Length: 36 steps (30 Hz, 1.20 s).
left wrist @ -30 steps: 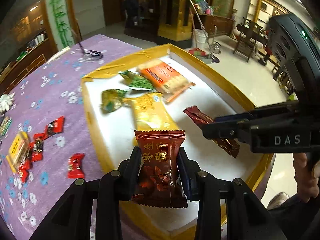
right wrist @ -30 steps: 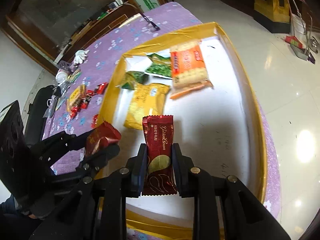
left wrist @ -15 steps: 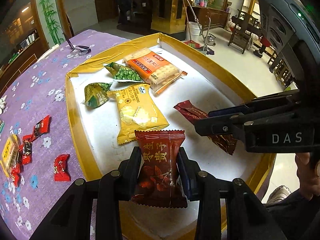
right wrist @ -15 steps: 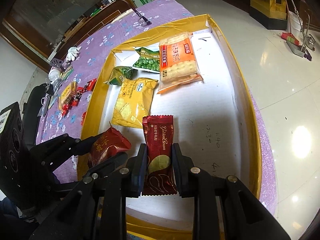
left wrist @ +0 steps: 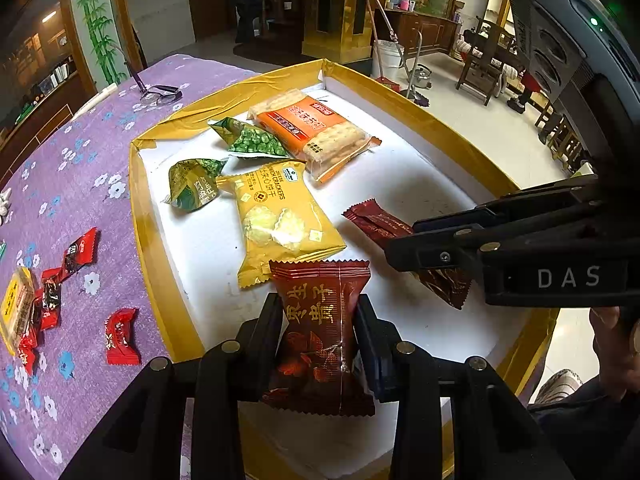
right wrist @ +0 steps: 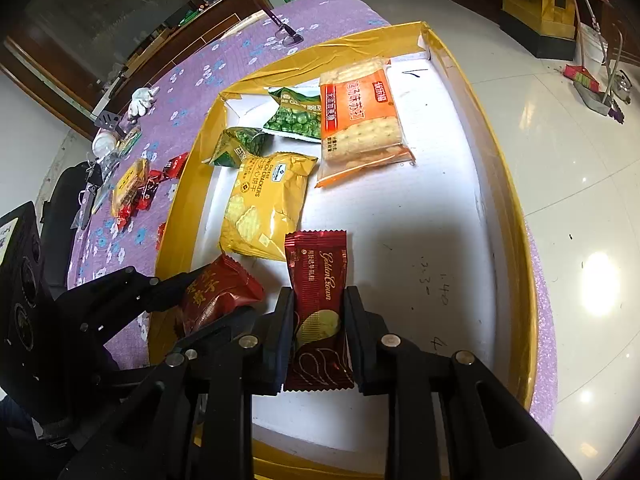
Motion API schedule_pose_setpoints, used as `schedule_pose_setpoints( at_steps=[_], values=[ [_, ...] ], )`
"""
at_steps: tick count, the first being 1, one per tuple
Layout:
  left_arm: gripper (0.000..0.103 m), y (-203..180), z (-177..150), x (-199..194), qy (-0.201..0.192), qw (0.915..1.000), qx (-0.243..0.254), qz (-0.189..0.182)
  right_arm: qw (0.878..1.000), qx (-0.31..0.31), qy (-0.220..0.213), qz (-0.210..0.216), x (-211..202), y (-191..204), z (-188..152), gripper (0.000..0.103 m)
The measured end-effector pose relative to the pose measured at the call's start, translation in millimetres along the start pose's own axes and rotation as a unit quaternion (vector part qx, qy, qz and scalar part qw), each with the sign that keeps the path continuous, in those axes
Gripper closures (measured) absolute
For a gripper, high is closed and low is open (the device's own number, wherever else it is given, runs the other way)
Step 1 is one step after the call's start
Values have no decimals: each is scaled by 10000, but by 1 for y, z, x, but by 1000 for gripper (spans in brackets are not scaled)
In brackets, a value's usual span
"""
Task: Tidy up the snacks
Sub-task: 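Carry both candies over the tray and open both grippers to drop them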
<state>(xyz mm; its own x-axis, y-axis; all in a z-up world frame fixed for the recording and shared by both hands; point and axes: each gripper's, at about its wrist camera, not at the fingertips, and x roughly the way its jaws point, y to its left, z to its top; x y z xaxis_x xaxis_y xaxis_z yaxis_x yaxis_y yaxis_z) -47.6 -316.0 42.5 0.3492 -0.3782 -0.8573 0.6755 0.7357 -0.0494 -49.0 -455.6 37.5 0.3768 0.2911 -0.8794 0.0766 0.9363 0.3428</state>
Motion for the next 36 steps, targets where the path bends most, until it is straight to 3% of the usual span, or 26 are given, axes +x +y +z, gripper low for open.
schedule_pose_setpoints(
  at_steps=[18, 30, 36],
  values=[
    [65, 0, 1, 1, -11, 10000, 82, -40, 10000, -9, 47, -3, 5, 2, 2, 77],
    [63, 5, -1, -14, -242, 9997, 29, -82, 9996, 55, -260, -82, -7, 4, 4, 76],
    [63, 10, -3, -17, -264, 9996, -23, -73, 9996, 164, -214, -54, -5, 3, 2, 76]
  ],
)
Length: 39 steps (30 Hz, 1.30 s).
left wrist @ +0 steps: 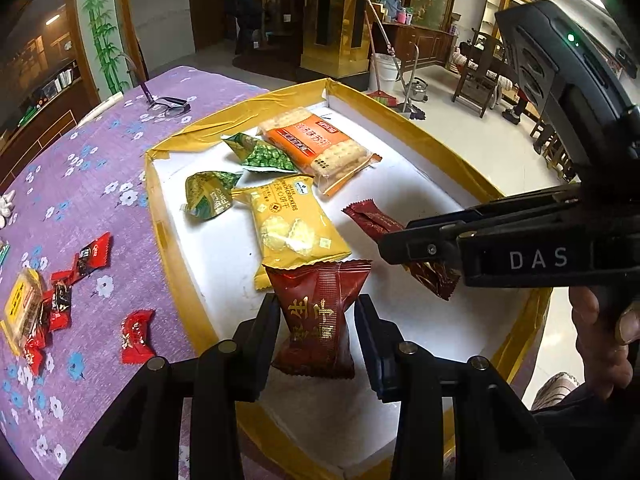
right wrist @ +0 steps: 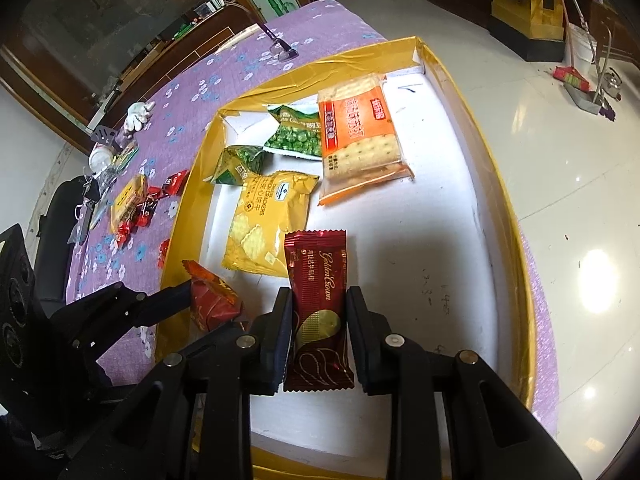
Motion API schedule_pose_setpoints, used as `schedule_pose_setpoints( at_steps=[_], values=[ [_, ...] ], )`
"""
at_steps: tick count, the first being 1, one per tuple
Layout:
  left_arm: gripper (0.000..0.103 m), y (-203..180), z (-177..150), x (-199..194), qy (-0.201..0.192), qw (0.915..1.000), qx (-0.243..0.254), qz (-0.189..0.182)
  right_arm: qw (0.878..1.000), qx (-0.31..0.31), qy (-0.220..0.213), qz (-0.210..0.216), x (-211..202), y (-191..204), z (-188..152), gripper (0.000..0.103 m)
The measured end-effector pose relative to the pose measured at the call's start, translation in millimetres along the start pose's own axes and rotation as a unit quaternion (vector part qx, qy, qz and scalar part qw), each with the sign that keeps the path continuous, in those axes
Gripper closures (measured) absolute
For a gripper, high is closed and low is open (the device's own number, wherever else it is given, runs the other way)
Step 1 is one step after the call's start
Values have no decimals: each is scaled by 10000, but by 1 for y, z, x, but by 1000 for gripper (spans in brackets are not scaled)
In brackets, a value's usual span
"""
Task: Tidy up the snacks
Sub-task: 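Carry both candies over the tray and open both grippers to drop them, then move both open grippers back over the remaining candies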
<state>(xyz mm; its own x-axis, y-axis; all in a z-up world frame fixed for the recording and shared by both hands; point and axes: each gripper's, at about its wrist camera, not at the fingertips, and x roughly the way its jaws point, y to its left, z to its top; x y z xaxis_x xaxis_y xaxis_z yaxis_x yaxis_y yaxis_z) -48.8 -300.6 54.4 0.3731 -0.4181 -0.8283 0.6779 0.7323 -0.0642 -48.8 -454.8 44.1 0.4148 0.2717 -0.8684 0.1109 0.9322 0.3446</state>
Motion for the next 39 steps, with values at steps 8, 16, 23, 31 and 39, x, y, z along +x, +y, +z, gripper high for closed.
schedule_pose_setpoints(
  at_steps=[8, 16, 23, 31, 39],
  values=[
    [63, 4, -4, 0, 45, 10000, -9, -76, 10000, 29, 96, 6, 5, 5, -6, 76],
    [63, 5, -6, -3, -10, 10000, -43, -87, 10000, 27, 26, -66, 2, 6, -9, 76],
    [62, 13, -7, -12, -177, 9997, -189, -52, 9999, -21, -53, -86, -1, 9, -10, 76],
    [57, 41, -14, -31, -460, 9966, -673, 117, 9997, -131, -171, -108, -2, 23, -4, 76],
    [57, 74, -34, -45, -535, 9911, -1161, 372, 9989, -442, -170, -9, 3, 52, 0, 76]
  ],
)
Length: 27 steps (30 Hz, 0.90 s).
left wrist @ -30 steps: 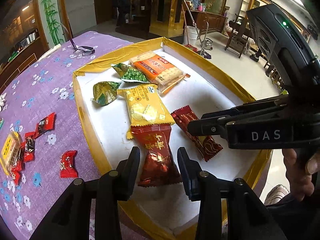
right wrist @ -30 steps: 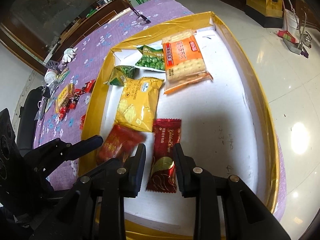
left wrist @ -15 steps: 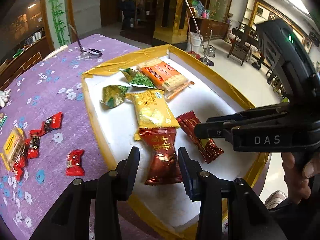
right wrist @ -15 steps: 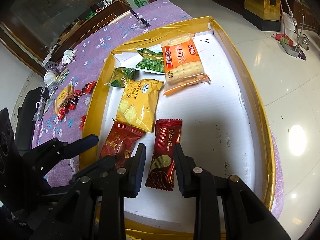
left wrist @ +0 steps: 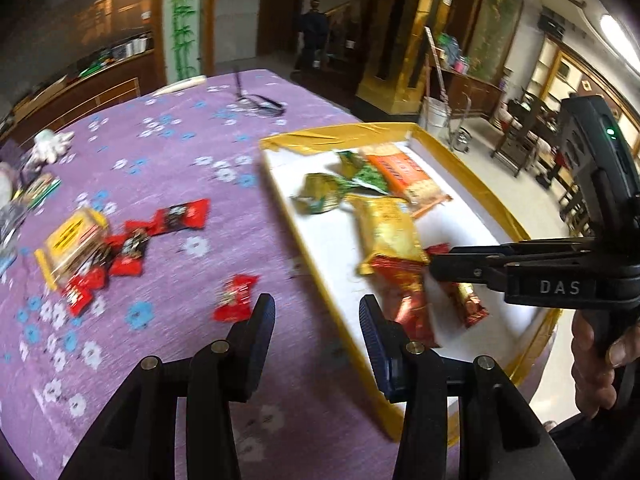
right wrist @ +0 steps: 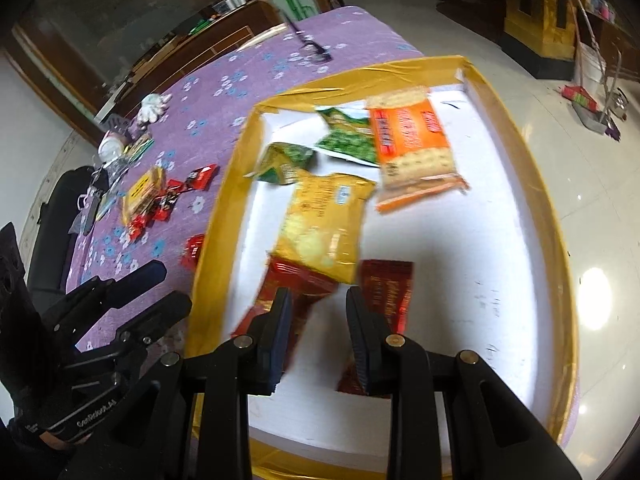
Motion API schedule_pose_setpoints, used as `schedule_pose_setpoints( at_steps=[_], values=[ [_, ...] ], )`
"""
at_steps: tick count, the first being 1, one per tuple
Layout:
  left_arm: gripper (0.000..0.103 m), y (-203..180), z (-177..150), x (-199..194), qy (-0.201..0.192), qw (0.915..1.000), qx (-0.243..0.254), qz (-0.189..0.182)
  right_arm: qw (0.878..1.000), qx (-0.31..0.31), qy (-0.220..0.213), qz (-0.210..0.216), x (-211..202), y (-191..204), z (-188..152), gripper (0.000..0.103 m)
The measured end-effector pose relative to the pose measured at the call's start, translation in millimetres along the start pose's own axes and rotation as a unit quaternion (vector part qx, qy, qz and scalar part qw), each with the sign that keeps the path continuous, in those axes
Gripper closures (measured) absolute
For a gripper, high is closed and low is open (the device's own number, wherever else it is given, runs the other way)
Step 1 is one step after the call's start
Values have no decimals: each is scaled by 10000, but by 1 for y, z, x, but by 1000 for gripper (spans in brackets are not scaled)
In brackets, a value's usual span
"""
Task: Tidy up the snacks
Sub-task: 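Move both open grippers back over the remaining candies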
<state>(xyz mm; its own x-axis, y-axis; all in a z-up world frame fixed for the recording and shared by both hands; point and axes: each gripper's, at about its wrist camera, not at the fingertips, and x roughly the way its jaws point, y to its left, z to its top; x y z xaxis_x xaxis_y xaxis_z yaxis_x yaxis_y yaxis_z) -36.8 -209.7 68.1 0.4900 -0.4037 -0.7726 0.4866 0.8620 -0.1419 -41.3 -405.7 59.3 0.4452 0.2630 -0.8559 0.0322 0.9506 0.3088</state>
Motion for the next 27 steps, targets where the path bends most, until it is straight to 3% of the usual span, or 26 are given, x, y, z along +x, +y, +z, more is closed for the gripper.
schedule_pose_setpoints(
  at_steps=[15, 21, 27],
  values=[
    [57, 101, -36, -38, -111, 9921, -1057, 664, 9931, -1048, 141, 515, 18, 94, -4, 72],
    [57, 146, -56, -59, -131, 9860, -1403, 886, 9935, -863, 402, 620, 41, 117, 1, 71],
    [57, 171, -69, -71, -151, 9847, -1474, 919, 9964, -310, 752, 259, 75, 123, 18, 72]
  ],
)
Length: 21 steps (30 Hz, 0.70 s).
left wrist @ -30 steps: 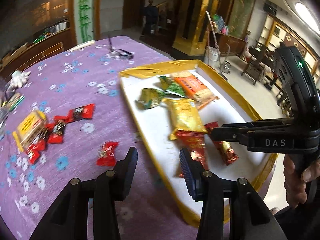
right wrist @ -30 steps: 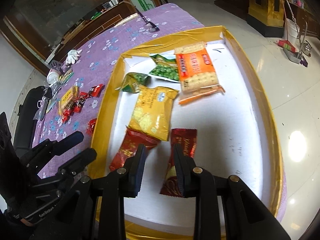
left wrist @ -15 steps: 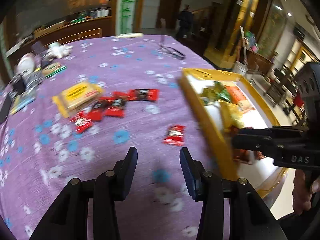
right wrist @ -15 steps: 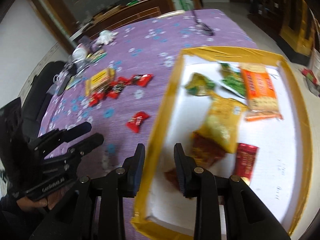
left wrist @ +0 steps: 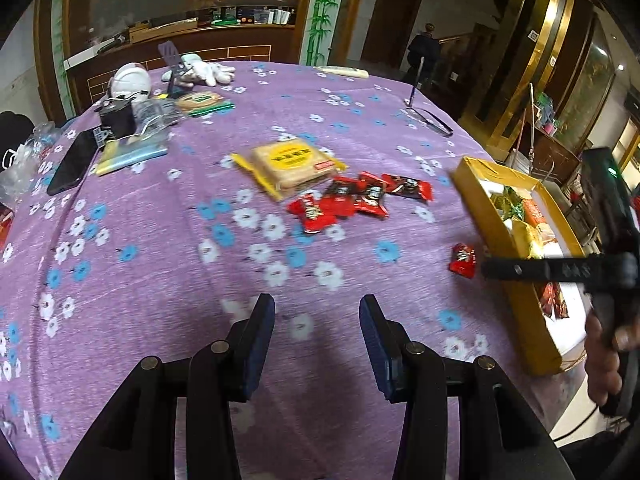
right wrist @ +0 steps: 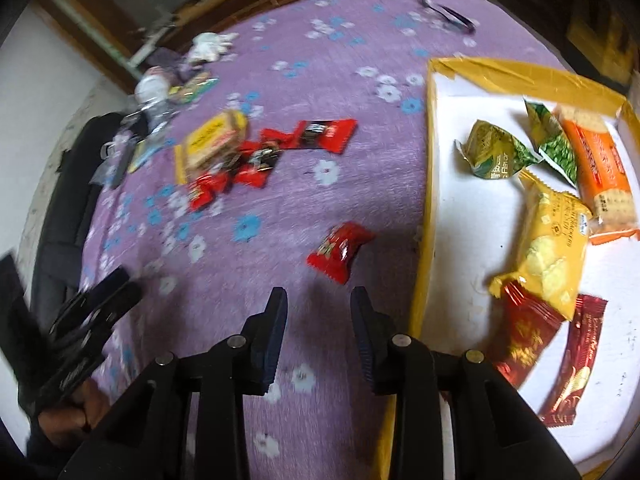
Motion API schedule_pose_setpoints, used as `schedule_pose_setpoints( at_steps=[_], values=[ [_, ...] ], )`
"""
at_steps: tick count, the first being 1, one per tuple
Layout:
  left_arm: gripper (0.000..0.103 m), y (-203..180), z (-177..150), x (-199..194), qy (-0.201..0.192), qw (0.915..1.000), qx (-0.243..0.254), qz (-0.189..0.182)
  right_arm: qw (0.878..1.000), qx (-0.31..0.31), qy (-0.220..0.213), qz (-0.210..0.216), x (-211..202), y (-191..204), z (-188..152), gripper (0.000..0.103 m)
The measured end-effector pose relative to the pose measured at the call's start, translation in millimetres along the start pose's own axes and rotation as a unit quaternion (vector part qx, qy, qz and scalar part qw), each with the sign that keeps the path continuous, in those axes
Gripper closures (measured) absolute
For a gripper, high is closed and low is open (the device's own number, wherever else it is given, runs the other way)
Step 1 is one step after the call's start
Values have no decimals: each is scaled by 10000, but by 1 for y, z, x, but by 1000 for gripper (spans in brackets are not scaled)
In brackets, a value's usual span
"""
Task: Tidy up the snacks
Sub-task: 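Move both open grippers back over the remaining candies, then grasp the yellow cracker pack with the left gripper while the right grasps a red candy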
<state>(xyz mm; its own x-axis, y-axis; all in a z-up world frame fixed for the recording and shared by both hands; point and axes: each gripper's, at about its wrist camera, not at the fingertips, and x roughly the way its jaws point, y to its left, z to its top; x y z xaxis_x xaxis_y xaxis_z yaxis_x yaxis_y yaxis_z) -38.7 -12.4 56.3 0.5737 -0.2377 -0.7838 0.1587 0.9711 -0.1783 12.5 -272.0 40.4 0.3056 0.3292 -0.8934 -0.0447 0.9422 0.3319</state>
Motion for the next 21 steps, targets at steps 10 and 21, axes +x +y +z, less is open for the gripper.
schedule_pose_setpoints(
  at_steps=[10, 21],
  values=[
    [57, 37, 16, -7, -143, 9998, 64, 102, 9954, 18, 164, -948, 38, 21, 25, 78],
    [36, 39, 96, 48, 151, 9959, 892, 42, 9994, -247, 97, -239, 29, 37, -1, 86]
  ],
)
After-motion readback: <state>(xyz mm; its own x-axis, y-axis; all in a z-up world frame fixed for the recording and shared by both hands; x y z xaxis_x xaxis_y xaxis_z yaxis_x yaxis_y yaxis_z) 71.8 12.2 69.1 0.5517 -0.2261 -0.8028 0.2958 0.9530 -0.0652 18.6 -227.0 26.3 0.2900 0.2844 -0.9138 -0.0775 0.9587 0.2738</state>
